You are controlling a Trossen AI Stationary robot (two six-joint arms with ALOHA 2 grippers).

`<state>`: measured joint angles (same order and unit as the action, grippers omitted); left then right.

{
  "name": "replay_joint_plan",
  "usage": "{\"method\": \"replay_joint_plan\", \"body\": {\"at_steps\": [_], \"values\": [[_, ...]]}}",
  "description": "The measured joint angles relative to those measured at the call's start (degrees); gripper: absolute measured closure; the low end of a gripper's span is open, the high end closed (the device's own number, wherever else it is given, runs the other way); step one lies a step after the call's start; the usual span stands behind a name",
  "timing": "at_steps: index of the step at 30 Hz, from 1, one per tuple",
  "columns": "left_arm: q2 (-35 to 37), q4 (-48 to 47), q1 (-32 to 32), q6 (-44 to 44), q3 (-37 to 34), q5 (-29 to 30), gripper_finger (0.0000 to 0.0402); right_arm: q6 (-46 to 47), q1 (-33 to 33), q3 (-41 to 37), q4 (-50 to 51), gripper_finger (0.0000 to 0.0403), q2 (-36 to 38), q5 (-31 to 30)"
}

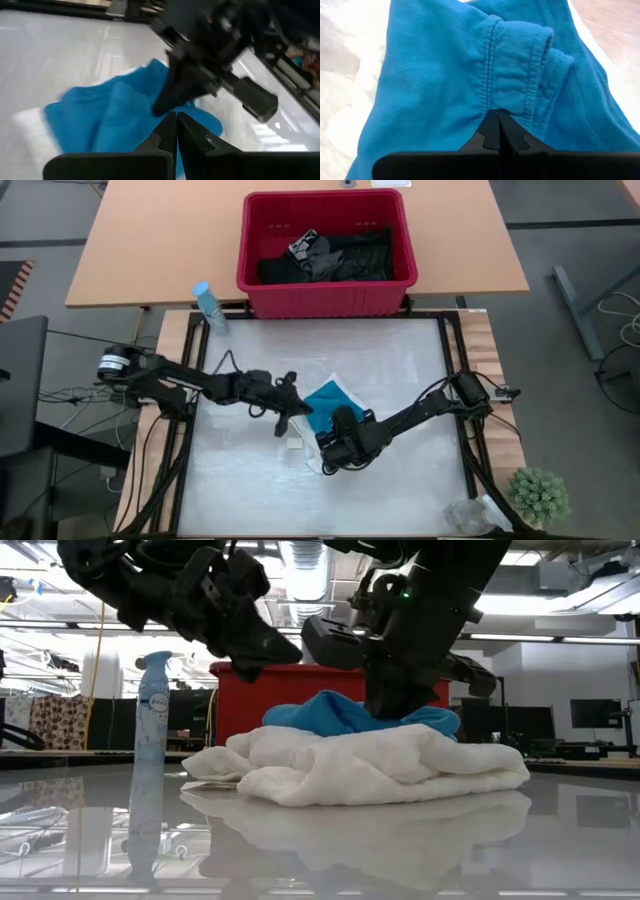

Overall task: Fold laundry
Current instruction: Stack the blue shorts on the white shirt

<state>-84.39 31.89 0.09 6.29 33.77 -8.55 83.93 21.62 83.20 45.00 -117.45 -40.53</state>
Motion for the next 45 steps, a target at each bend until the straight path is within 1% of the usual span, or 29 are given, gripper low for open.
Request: {"method": "replay_joint_plan", "body": {"at_steps": [3,6,11,12,15,16,18,21,23,24,27,29,33,37,42,45], "values": [[-5.7,3.1,-1.0,-2.1,0.0,0.3,0.0401,-0.4,0.0,0.0,-0.1,0.0388,0.0,0.1],[-10.5,5.7,-0.9,-1.4,0.1,0.4,0.0401,-0.4,0.1,0.0,-0.1,0.0388,0.0,0.1],[-15.0,5.8,-0.1,1.5,0.4,-0.7,0.0401,-0.4,0.7,-0.1,-0.1,0.0383,1.3,-0.6],[-15.1,5.4,-0.1,1.8,0.4,-1.4,0.0401,-0.4,1.1,0.0,0.1,0.0380,2.0,-1.7],[-15.1,5.0,-0.1,1.7,0.4,-2.0,0.0401,-0.8,2.6,1.6,0.2,0.0373,4.9,-7.7],[-15.1,5.0,-0.1,1.7,0.4,-2.1,0.0401,-1.9,3.0,1.9,-0.8,0.0373,5.7,-9.6],[-15.0,5.3,0.0,2.1,0.4,-2.4,0.0401,-7.4,3.3,2.0,-5.6,0.0376,6.6,-10.3],[-15.0,5.2,0.0,2.5,0.4,-2.6,0.0401,-20.1,3.0,2.0,-16.5,0.0388,5.4,-6.9],[-15.0,5.1,-0.1,2.8,0.4,-2.6,0.0401,-24.8,2.5,2.0,-20.3,0.0390,4.4,-5.8],[-15.0,5.0,-0.1,3.0,0.4,-2.8,0.0401,-24.9,2.2,2.0,-20.4,0.0390,3.8,-5.7],[-15.0,4.9,-0.1,3.2,0.4,-2.9,0.0401,-20.0,1.6,1.7,-17.7,0.0388,2.6,-5.6],[-15.0,4.8,-0.1,3.4,0.4,-2.9,0.0401,-17.6,1.6,0.9,-17.4,0.0384,1.2,-4.4],[-15.0,4.7,-0.1,3.4,0.4,-2.9,0.0401,-15.0,2.3,-0.6,-17.8,0.0386,-0.7,0.3],[-14.9,4.7,-0.1,3.7,0.4,-3.2,0.0401,-14.7,3.2,-0.9,-18.6,0.0386,-2.9,3.4],[-14.9,4.8,-0.1,5.0,0.4,-3.5,0.0401,-13.2,3.1,-0.7,-18.1,0.0385,-3.4,3.6],[-14.9,4.7,0.0,7.2,0.6,-5.9,0.0401,-14.0,2.9,-0.2,-17.3,0.0377,-2.2,3.7]]}}
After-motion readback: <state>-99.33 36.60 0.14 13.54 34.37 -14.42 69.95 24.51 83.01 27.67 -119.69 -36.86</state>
